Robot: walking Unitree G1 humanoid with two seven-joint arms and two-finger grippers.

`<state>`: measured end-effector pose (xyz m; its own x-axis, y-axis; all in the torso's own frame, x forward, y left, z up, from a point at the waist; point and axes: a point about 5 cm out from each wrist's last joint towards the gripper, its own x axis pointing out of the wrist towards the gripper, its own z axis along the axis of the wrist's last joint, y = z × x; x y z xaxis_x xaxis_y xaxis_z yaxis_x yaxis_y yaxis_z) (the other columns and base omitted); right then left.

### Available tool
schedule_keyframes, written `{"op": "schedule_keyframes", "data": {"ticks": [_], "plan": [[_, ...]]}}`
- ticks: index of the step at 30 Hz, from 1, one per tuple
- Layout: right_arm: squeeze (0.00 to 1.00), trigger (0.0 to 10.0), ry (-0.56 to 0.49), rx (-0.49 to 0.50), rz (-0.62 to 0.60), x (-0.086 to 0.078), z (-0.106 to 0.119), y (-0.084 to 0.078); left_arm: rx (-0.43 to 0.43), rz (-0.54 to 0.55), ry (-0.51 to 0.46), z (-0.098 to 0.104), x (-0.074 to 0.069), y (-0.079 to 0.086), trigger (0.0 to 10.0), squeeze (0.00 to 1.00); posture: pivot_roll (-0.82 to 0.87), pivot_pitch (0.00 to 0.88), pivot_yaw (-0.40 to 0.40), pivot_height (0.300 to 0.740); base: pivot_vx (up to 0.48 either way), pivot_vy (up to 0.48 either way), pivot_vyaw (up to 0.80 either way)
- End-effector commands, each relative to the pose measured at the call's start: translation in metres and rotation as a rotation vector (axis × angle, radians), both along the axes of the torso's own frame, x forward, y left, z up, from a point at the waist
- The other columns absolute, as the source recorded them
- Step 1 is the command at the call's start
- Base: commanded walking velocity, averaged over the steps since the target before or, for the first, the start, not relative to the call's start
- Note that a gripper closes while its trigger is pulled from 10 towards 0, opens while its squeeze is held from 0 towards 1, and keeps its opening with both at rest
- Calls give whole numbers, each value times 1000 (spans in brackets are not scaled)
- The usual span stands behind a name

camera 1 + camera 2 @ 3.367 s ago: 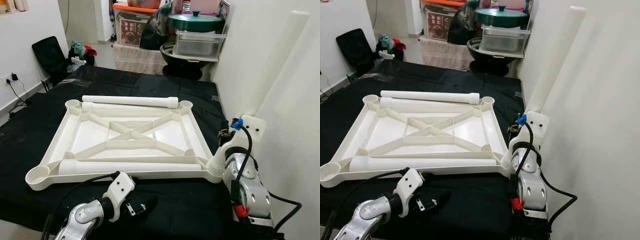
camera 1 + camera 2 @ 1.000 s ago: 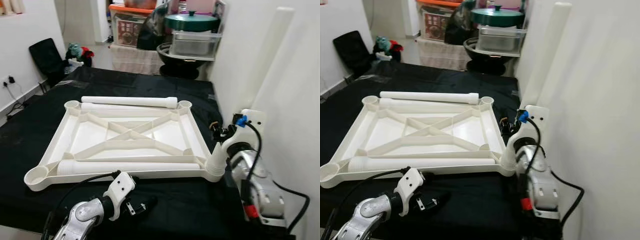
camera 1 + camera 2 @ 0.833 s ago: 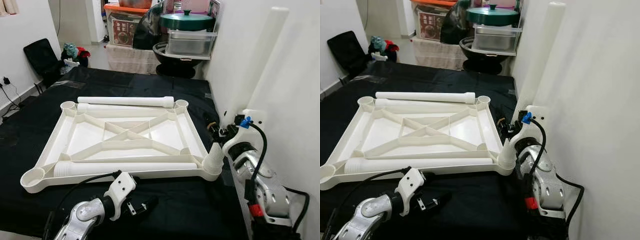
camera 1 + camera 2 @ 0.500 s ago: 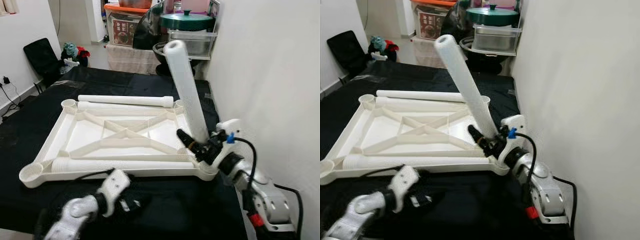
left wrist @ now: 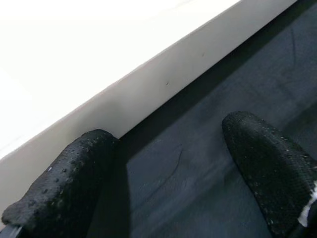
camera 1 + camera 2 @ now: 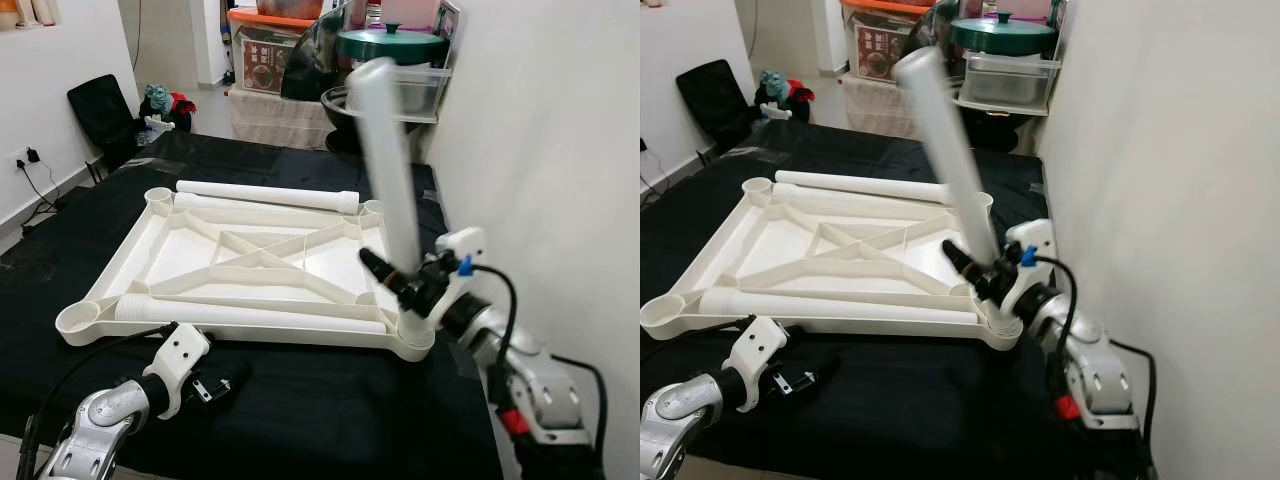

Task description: Building children table

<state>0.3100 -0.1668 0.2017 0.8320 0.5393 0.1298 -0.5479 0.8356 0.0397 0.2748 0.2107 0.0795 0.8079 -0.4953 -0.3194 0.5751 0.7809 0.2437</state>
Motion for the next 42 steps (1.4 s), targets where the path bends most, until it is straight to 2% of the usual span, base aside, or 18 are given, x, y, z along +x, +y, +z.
{"op": "schedule_keyframes", "data": {"ticks": [1, 11, 23, 31, 33, 34, 36, 42], "plan": [[0, 0, 97, 16, 22, 2, -16, 5, -1, -14, 18, -4, -1, -5, 10000, 0, 86, 0, -99, 740, 0, 0, 0], [0, 0, 186, 91, -60, 6, -27, -6, -9, -28, 17, -5, 2, -11, 10000, 0, 77, 0, -95, 740, 0, 0, 0], [0, 0, 263, 124, -17, 0, -41, 5, -16, -62, 22, -6, 5, -17, 10000, 0, 65, 0, -92, 740, 0, 0, 0], [0, 0, 241, 143, 97, -9, -39, 15, -13, -56, 28, -6, 4, -13, 10000, 0, 70, 0, -96, 740, 0, 0, 0], [0, 0, 203, 156, 230, -20, -31, 24, -19, -72, 41, -8, 1, -14, 10000, 0, 70, 0, -98, 740, 0, 0, 0], [0, 0, 203, 156, 230, -20, -31, 24, -19, -72, 41, -8, 1, -14, 10000, 0, 70, 0, -98, 740, 0, 0, 0], [0, 0, 176, 159, 338, -29, -23, 33, -22, -81, 44, -9, -1, -17, 10000, 0, 70, 0, -97, 740, 0, 0, 0], [0, 0, 168, 144, 351, -33, -25, 41, -38, -99, 46, -12, -4, -27, 10000, 0, 67, 0, -100, 740, 0, 0, 0]]}}
